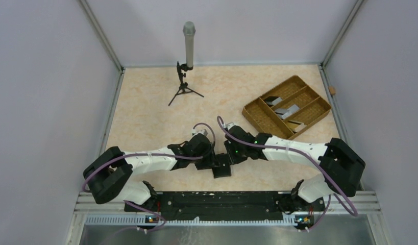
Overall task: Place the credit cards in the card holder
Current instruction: Close the card holder at the center of the board.
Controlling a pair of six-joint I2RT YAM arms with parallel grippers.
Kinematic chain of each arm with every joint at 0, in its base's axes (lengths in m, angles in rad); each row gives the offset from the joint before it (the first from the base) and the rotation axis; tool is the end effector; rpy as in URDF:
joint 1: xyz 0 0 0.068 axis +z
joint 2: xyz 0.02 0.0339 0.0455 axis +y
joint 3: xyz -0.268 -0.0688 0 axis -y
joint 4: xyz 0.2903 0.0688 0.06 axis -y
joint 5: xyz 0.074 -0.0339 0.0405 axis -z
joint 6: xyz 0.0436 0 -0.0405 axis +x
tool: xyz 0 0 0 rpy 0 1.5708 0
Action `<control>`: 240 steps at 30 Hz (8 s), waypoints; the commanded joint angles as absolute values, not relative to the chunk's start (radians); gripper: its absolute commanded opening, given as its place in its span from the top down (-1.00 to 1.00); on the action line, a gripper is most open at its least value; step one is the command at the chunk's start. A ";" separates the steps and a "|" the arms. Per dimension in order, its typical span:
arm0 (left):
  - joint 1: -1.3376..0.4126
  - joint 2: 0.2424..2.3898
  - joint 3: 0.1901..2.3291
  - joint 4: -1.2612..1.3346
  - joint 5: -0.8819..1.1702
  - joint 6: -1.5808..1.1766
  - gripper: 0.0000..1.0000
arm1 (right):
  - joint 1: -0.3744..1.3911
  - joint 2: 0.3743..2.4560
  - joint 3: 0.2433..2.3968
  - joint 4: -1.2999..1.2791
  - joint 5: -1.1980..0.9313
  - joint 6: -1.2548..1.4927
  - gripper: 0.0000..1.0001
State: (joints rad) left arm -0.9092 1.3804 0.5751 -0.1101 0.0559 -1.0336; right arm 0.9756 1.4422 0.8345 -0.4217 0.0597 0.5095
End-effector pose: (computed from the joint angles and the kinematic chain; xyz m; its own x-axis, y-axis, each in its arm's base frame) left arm 0.1734 -0.2266 0.1157 -0.9440 -0.1838 -0.2738 -0.0046 0.8376 -0.5463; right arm 0.1809 0.2625 0.1621 -0.8142 -0.3341 -0.4748 -0.4722 0.8569 0.2067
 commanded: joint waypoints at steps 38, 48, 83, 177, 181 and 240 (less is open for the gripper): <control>-0.942 1.449 0.573 -0.209 -0.040 -1.009 0.26 | 0.999 1.542 0.836 -0.250 -0.149 0.496 1.00; -0.943 1.452 0.572 -0.199 -0.035 -1.012 0.29 | 1.000 1.554 0.856 -0.329 -0.064 0.484 1.00; -0.946 1.458 0.580 -0.199 -0.037 -1.012 0.33 | 1.059 1.516 0.961 -0.446 0.032 0.473 0.57; -0.955 1.478 0.580 -0.165 -0.017 -1.011 0.34 | 1.060 1.547 0.888 -0.327 -0.040 0.547 1.00; -0.956 1.482 0.579 -0.163 -0.014 -1.011 0.35 | 1.059 1.585 0.909 -0.383 0.008 0.544 1.00; -0.956 1.509 0.368 0.289 0.088 -1.103 0.56 | 1.151 1.705 0.925 -0.388 0.104 0.699 0.88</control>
State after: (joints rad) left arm -0.9298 1.4143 0.4366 0.2173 0.0532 -1.0946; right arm 1.0966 1.6066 0.9447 -0.4622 0.1902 0.6147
